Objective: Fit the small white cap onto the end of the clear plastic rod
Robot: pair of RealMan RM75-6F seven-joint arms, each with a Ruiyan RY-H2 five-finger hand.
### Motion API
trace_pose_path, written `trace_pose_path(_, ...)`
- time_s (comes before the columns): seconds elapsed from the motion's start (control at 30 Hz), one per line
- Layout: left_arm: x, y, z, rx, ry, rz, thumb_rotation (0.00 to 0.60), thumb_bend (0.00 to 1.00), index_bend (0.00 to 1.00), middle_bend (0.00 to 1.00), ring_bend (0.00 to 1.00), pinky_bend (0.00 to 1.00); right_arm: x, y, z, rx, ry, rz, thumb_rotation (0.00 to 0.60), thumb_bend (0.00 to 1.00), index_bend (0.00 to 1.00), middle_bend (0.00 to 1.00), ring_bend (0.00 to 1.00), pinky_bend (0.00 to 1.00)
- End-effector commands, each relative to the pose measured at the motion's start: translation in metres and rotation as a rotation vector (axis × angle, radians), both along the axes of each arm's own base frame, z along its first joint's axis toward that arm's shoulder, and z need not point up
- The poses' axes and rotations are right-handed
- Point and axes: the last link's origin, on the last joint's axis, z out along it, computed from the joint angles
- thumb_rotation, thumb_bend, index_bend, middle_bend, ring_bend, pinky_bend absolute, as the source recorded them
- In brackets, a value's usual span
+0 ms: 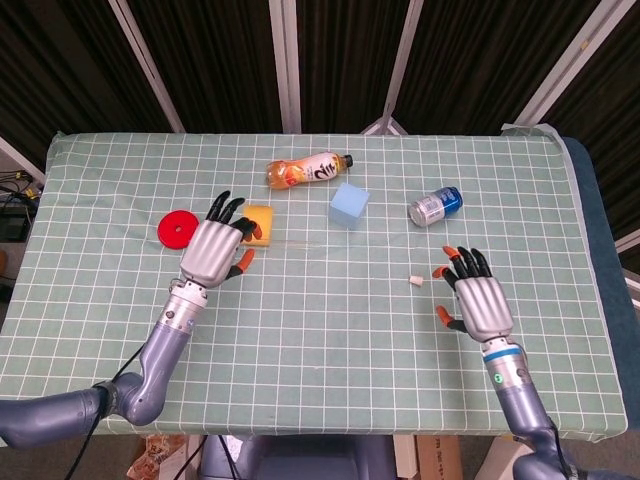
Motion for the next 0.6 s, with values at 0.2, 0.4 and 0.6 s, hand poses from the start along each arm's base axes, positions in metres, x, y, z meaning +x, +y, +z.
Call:
trace_pose_path(0.2,-0.002,0.003,0.009,0.002,-0.008,0.002,0.6,0.74,0.49,0.5,0.13,0.0,0.024,-0.028,-0.054,0.016,0.009,-0.066,0.6,0.35,0.39,0.14,0.0,0.0)
trace_pose_path(0.4,-0.004,0.004,0.013,0.002,-0.011,-0.004,0.6,0.74,0.49,0.5,0.13,0.0,0.03,-0.04,-0.078,0.008,0.024,-0.104,0.6,0.35,0.39,0.15,0.0,0.0)
trace_pose_path(0.6,-0.006,0.005,0.016,0.006,-0.004,-0.012,0.6,0.74,0.49,0.5,0.13,0.0,0.028,-0.057,-0.088,-0.026,0.043,-0.147,0.6,0.35,0.43,0.17,0.0,0.0)
